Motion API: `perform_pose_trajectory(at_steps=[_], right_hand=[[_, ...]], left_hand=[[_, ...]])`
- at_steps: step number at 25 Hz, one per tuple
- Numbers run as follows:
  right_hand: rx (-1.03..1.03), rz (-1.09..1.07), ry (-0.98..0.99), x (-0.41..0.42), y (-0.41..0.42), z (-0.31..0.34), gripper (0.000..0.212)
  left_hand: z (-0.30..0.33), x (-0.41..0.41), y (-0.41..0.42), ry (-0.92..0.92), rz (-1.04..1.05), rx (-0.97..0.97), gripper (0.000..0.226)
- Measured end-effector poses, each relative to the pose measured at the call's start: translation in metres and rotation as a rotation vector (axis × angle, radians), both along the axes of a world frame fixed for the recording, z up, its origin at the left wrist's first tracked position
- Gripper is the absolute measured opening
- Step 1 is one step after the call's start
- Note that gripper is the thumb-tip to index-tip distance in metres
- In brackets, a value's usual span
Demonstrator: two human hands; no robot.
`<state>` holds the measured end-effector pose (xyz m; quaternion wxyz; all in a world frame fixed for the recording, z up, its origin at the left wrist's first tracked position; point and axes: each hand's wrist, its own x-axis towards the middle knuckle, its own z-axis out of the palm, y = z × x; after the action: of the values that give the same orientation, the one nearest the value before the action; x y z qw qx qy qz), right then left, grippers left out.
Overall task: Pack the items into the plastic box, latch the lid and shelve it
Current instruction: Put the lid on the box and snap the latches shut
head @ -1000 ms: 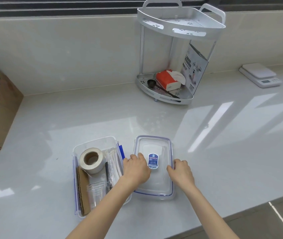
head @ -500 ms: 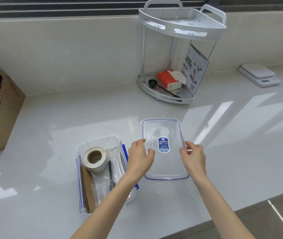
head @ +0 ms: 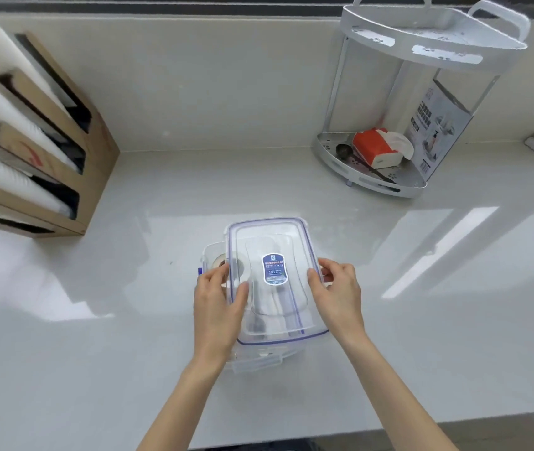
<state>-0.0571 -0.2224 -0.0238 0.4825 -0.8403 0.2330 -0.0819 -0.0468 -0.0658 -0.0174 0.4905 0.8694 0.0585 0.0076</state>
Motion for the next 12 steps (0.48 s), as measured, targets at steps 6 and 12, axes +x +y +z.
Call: perform_pose_trajectory(at_steps=[6, 12], right_hand=[[0.027, 0.105, 0.056, -0.002, 0.028, -0.012, 0.034], [0.014, 0.131, 0.087, -0.001, 0.035, -0.018, 0.034]], left_hand=[[-0.011, -0.012, 0.030, 0.070, 0.093, -0.033, 0.041], [-0.019, -0.015, 0.037, 0.092, 0.084, -0.053, 0.043]])
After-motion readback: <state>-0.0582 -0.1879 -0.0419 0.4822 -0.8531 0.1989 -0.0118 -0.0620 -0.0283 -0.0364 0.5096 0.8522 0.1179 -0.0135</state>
